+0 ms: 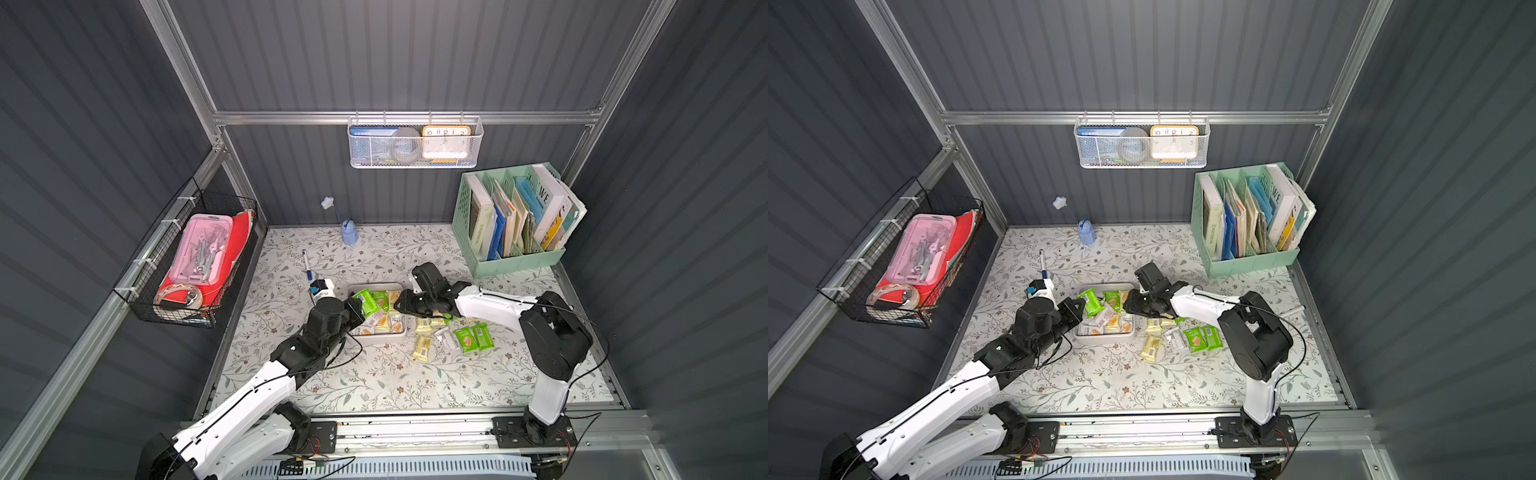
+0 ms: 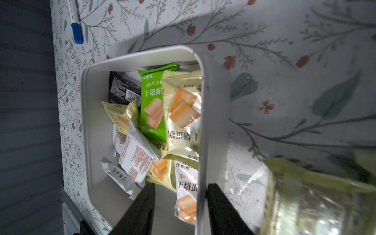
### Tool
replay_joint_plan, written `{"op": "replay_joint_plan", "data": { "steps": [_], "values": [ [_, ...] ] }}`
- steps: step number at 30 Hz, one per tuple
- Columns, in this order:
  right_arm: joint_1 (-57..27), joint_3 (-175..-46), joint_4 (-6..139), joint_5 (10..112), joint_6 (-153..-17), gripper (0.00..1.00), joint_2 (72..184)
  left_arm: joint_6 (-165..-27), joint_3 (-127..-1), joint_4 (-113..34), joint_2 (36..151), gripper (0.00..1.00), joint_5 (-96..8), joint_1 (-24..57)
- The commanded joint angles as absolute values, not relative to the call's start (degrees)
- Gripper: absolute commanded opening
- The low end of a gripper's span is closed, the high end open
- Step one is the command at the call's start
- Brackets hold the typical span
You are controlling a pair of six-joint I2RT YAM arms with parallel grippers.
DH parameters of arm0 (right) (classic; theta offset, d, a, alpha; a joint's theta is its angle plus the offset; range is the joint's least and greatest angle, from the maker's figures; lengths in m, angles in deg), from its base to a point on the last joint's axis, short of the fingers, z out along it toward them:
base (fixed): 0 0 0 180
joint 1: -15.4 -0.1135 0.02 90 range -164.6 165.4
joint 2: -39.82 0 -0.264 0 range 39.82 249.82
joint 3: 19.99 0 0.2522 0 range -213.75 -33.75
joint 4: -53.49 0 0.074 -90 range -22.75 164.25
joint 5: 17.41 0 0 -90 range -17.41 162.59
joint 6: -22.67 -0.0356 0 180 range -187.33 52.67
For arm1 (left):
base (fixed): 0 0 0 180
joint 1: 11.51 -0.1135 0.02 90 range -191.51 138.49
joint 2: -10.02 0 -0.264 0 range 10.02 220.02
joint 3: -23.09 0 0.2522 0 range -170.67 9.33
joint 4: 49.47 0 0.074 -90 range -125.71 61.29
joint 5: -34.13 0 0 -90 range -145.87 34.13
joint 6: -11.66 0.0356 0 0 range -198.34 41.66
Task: Take the cookies out of the storage box
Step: Move the storage box to the center of the board, then place the cookie at the center of the board.
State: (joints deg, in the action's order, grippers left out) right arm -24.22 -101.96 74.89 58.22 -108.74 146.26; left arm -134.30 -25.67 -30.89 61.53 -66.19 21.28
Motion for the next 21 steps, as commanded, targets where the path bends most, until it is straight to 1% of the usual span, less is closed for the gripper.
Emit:
{"op": "replay_joint_plan", "data": {
  "steps": [1, 4, 6, 10, 16, 19, 21],
  "values": [
    [-24.92, -103.58, 73.71, 56.42, -108.55, 0.47, 146.81, -134.11, -25.05, -30.38, 60.75, 0.00, -66.38, 21.44],
    [-24.74, -102.68, 73.03, 57.68, -108.20, 0.48, 144.75, -133.10, -25.34, -31.78, 61.25, 0.00, -64.93, 21.48],
    [-24.09, -100.89, 72.48, 61.61, -108.14, 0.49, 142.06, -132.17, -25.80, -32.64, 62.23, 0.00, -63.58, 21.39],
    [-20.27, -95.83, 74.14, 65.08, -108.47, 0.50, 134.54, -128.96, -28.08, -34.67, 66.33, 0.00, -62.05, 21.45],
    [-14.25, -87.70, 80.95, 74.72, -108.08, 0.51, 120.23, -126.61, -32.08, -43.10, 78.51, 0.00, -55.42, 21.78],
    [-13.54, -84.86, 85.77, 78.57, -108.64, 0.51, 112.54, -125.47, -35.80, -45.92, 85.93, 0.00, -53.94, 22.27],
    [-13.60, -82.21, 86.49, 79.83, -109.34, 0.51, 107.14, -125.04, -38.35, -48.21, 91.06, 0.00, -52.84, 22.95]
  ]
}}
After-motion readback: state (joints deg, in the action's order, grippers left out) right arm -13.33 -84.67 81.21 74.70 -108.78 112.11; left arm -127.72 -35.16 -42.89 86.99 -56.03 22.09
